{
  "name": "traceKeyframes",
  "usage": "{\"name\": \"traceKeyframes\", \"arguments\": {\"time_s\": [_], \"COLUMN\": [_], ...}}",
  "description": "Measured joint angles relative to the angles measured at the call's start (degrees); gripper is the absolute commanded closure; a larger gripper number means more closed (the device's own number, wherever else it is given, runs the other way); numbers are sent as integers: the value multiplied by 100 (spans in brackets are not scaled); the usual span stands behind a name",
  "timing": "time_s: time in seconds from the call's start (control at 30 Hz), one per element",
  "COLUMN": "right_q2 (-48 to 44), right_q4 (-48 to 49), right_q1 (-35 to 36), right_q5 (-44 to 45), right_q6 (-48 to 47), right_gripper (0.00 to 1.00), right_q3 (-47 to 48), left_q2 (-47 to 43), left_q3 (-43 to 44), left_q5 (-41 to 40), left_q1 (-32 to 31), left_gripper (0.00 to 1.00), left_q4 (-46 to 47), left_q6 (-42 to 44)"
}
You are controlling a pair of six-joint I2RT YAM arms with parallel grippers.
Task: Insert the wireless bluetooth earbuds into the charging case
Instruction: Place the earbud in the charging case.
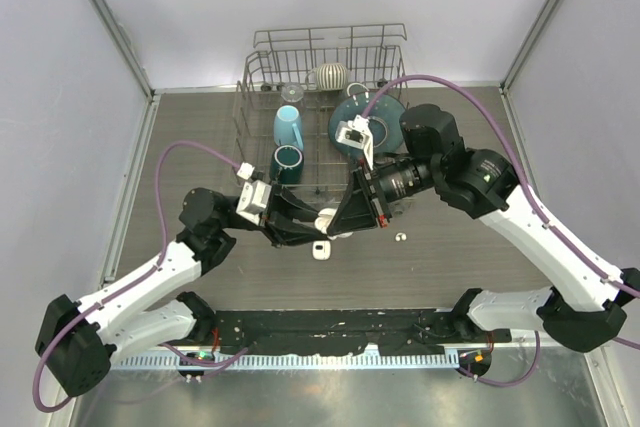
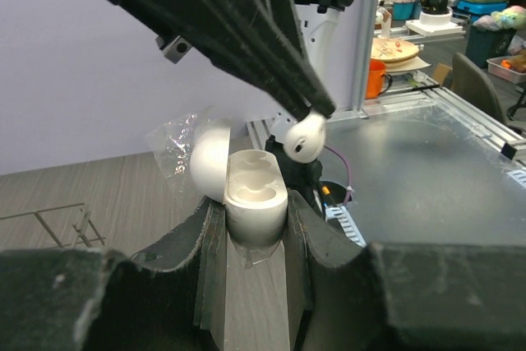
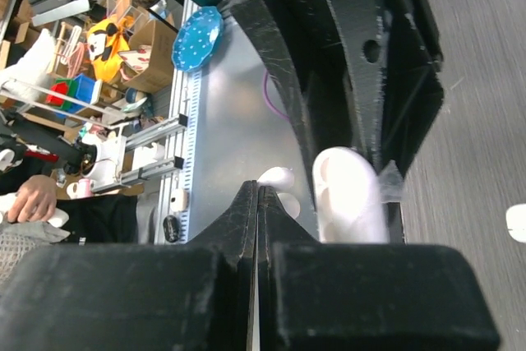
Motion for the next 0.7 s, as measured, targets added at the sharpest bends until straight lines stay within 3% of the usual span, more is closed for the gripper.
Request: {"name": "traceKeyframes", "arguments": {"time_s": [0.7], "right_q2": [450], "right_q4": [-927], "right_q1": [57], "right_q5": [393], "right_q6": [-896], "right_gripper": [99], "right_q3": [472], "left_q2": [105], "left_q3": [94], "left_q5": [566], "left_q1": [2], "left_gripper": [100], "left_q4": [-20], "left_q6": [-365]}}
